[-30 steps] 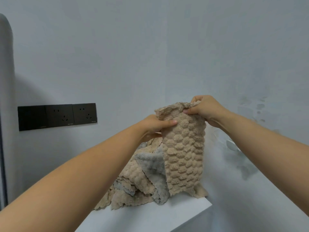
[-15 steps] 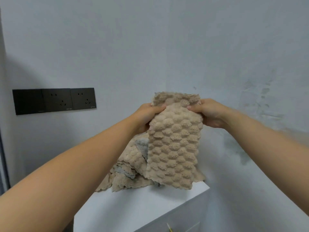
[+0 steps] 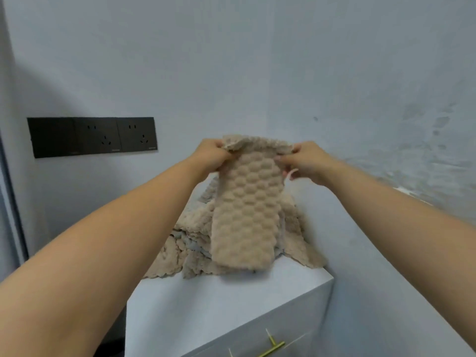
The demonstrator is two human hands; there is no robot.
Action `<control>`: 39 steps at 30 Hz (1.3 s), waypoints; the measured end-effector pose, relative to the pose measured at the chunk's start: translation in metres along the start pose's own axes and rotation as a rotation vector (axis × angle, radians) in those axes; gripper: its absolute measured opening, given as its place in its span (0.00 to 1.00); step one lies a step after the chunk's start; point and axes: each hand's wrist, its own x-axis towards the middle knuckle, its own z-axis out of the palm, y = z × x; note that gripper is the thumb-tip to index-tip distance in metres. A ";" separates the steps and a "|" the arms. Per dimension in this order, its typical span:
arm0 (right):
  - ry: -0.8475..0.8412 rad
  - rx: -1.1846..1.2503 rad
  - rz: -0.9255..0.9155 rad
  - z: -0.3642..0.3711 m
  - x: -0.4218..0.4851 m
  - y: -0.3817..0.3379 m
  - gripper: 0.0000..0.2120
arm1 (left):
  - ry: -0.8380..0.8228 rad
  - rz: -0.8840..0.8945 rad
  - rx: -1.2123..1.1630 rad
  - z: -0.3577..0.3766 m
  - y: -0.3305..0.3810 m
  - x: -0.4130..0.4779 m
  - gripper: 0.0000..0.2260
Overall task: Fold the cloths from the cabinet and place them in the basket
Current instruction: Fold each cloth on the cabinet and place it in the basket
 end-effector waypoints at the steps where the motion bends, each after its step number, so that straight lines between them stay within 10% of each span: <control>1: 0.089 0.043 -0.088 0.002 0.006 -0.008 0.04 | 0.109 0.102 0.004 -0.002 0.008 0.008 0.07; 7: 0.325 0.071 -0.317 0.001 0.032 -0.031 0.07 | 0.310 0.369 -0.011 -0.018 0.047 0.013 0.16; 21: 0.057 0.066 -0.144 0.070 -0.064 0.128 0.14 | -0.108 0.076 0.303 0.023 -0.128 -0.068 0.04; 39: 0.090 0.002 -0.005 0.094 -0.134 0.190 0.04 | 0.126 0.060 0.237 0.068 -0.184 -0.156 0.21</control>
